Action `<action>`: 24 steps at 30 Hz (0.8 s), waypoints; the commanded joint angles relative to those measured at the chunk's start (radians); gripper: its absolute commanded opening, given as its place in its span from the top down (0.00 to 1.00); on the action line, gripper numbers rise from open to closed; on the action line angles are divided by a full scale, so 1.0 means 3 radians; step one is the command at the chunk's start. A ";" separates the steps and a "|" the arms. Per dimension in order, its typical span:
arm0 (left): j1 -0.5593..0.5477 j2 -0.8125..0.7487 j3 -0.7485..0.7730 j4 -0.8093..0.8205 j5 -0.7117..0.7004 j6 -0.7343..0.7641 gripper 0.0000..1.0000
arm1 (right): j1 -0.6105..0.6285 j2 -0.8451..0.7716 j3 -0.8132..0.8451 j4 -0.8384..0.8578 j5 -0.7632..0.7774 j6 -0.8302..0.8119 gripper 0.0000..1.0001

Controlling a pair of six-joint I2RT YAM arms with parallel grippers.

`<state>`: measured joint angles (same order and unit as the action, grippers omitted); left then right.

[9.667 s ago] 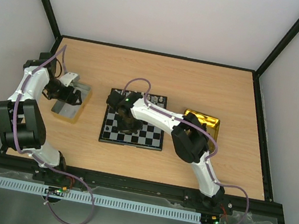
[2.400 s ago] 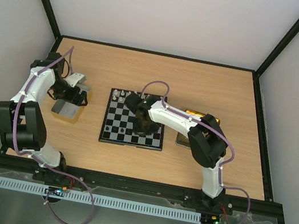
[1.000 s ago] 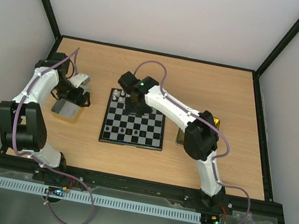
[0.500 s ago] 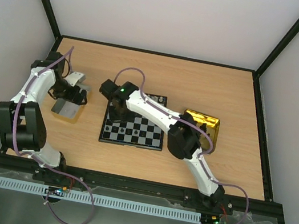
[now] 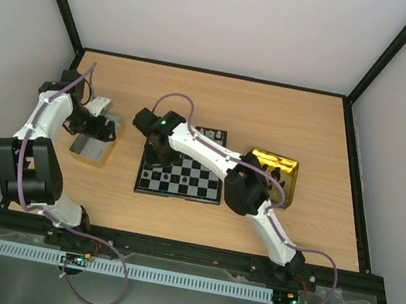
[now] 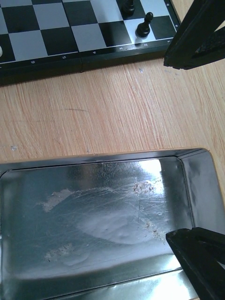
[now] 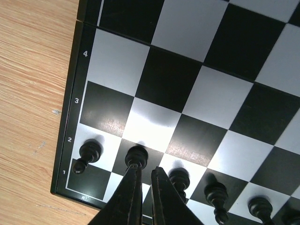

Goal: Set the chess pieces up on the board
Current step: Adjust the chess piece on the chessboard, then pick up the chess piece from the storage box.

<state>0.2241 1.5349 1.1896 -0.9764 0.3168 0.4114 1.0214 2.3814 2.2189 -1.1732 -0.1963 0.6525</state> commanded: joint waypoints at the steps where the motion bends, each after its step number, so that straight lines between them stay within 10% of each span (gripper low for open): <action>1: 0.0033 0.0042 0.0038 -0.0005 0.0038 0.0009 0.08 | 0.0040 0.0121 0.0114 -0.0090 -0.0065 -0.0123 0.94; 24: 0.0055 0.0119 0.0080 -0.0006 0.0078 0.0025 0.08 | 0.0062 0.0176 0.0186 -0.0096 0.0027 -0.0110 0.94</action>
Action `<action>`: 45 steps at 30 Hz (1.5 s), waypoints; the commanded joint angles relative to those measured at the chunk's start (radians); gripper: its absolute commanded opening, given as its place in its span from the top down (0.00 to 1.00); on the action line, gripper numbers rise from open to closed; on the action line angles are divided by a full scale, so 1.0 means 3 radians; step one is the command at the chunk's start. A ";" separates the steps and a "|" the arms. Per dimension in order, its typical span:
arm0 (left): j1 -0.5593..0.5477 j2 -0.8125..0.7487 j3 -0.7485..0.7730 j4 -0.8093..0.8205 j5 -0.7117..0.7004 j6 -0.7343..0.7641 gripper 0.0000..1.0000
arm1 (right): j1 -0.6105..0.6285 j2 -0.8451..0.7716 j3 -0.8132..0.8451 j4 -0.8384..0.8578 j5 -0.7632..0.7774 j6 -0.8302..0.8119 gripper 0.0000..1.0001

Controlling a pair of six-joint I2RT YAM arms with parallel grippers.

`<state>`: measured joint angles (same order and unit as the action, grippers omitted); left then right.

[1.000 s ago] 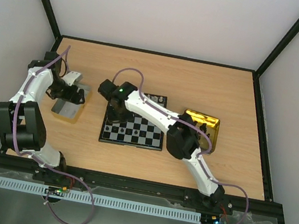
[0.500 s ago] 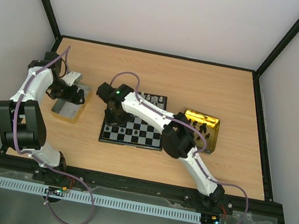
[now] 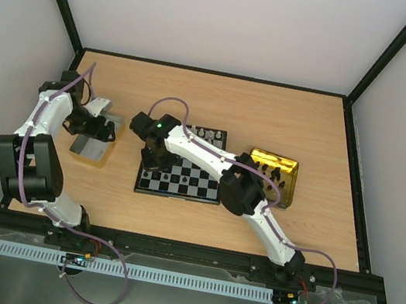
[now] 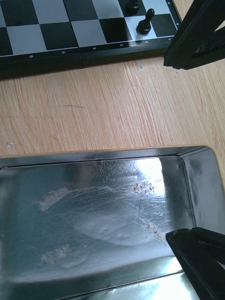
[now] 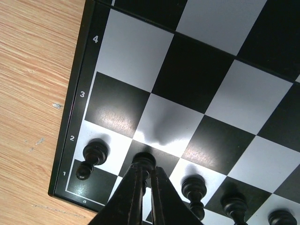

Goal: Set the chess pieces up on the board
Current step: Pick up the chess piece from the storage box.

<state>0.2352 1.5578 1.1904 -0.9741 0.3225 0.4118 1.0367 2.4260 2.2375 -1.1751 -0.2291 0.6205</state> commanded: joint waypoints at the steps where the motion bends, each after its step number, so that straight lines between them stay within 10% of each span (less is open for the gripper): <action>1: 0.0017 0.0040 0.0077 -0.0011 0.0062 0.0028 0.08 | 0.0006 0.0015 0.0124 -0.0081 0.0155 0.0010 0.94; 11: 0.0007 0.0058 0.0149 -0.0037 0.0113 0.0039 0.08 | -0.0277 -0.0304 0.0062 -0.0161 0.0509 0.0216 0.93; 28: -0.0785 0.0024 0.0441 -0.0033 -0.0357 -0.0670 0.08 | -0.1471 -0.2451 -0.2564 0.0604 0.0918 0.0252 0.86; 45: -0.1076 0.0136 0.0643 -0.0048 -0.0320 -0.0757 0.08 | -0.2221 -0.3288 -0.3633 0.0575 0.0859 0.0248 0.92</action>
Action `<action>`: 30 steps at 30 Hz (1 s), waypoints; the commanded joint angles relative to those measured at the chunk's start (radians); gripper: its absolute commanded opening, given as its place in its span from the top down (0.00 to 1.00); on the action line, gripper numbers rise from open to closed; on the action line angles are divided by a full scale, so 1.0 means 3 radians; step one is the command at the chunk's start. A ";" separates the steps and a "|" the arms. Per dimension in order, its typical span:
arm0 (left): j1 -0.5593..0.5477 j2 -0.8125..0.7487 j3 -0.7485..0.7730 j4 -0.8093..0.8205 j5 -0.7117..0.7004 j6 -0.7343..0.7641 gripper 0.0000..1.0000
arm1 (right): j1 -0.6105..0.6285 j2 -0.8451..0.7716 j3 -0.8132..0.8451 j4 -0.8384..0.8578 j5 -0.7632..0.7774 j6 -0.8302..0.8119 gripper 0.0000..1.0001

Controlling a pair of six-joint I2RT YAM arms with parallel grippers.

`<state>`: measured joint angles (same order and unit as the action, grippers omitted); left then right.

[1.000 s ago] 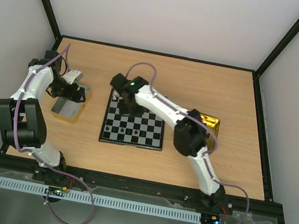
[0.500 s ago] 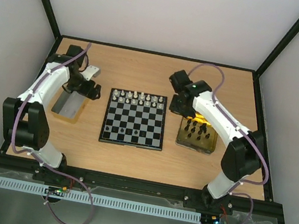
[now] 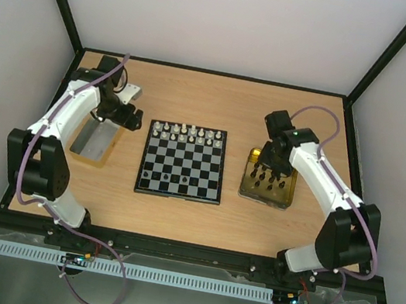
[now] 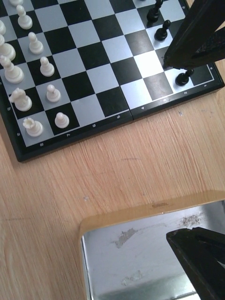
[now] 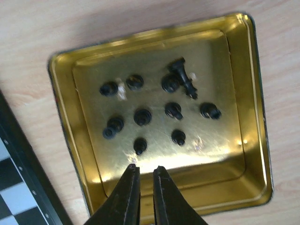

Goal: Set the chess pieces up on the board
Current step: Pick up the chess piece from the storage box.

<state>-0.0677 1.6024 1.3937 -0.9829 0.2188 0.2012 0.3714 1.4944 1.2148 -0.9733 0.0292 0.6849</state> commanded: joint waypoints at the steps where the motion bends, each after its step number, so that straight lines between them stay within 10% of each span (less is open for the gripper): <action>1: -0.0073 -0.0013 -0.0057 -0.0006 0.0020 -0.0065 0.08 | -0.0005 -0.0232 -0.0315 -0.0089 -0.0068 0.0043 0.92; 30: -0.0102 0.0118 -0.0069 0.0000 -0.0228 -0.0098 0.08 | 0.0000 0.0384 -0.0519 0.0506 -0.0492 -0.0277 0.83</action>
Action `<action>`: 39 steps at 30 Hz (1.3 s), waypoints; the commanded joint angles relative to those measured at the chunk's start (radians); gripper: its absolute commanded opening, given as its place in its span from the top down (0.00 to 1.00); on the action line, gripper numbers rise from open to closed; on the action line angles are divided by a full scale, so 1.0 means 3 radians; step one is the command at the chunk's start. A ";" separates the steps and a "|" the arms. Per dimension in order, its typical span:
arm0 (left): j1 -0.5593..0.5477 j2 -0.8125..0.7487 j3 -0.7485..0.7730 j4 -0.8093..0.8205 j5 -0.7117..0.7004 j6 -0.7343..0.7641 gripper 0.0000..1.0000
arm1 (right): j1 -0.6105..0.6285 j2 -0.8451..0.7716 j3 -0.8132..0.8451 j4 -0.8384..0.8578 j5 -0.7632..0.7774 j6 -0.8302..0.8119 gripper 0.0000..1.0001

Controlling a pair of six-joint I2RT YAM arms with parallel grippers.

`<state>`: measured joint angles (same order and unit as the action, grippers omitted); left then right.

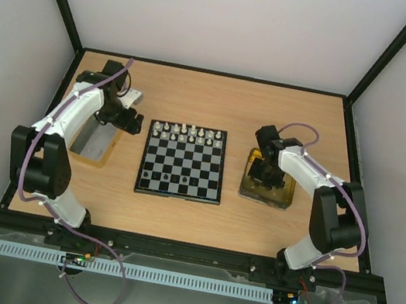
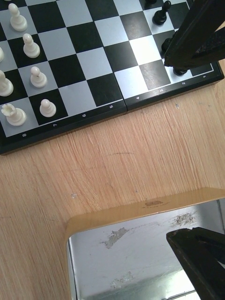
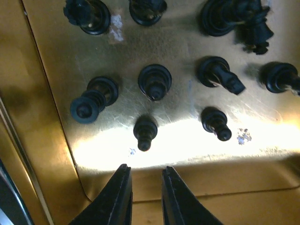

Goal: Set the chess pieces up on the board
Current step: Pick up the chess piece from the storage box.

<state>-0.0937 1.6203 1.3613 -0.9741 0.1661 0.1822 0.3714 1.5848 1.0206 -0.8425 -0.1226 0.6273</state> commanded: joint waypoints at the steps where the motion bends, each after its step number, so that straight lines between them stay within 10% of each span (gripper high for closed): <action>1: -0.0015 0.0064 0.0048 -0.0033 -0.0048 -0.0034 0.08 | 0.0001 0.0109 0.0140 0.0074 0.0015 -0.0091 0.83; 39: -0.0015 0.0139 0.0160 -0.0070 -0.0032 -0.0024 0.08 | -0.0005 0.0296 0.0117 0.0187 0.0102 -0.0174 0.87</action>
<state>-0.0937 1.6512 1.3754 -0.9741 0.1596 0.1791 0.3714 1.6650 1.0405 -0.7979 -0.1177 0.5858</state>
